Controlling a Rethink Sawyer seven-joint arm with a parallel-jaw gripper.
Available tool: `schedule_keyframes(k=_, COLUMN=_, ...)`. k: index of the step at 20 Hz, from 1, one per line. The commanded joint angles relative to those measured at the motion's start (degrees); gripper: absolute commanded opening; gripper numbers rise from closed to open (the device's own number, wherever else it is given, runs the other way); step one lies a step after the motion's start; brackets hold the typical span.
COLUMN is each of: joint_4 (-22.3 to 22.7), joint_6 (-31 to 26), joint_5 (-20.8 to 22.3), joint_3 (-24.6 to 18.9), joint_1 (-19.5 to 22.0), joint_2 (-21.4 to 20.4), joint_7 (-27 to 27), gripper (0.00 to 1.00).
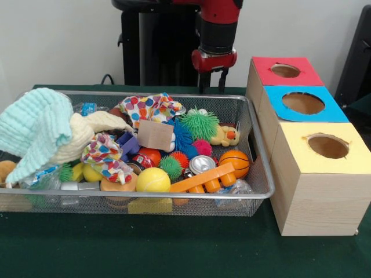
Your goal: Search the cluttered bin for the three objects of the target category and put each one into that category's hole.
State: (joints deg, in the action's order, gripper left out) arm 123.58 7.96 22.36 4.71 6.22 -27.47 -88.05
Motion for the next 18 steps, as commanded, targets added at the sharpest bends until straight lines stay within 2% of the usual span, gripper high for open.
schedule_keyframes(k=1, joint_4=-10.2, joint_6=4.4, joint_5=-1.5, joint_3=0.0, joint_1=-1.2, joint_2=2.7, joint_7=-8.2, gripper=1.00)
schedule_keyframes(k=18, joint_4=-11.5, joint_6=8.4, joint_5=-1.7, joint_3=0.6, joint_1=-1.9, joint_2=5.9, joint_7=-9.2, gripper=1.00)
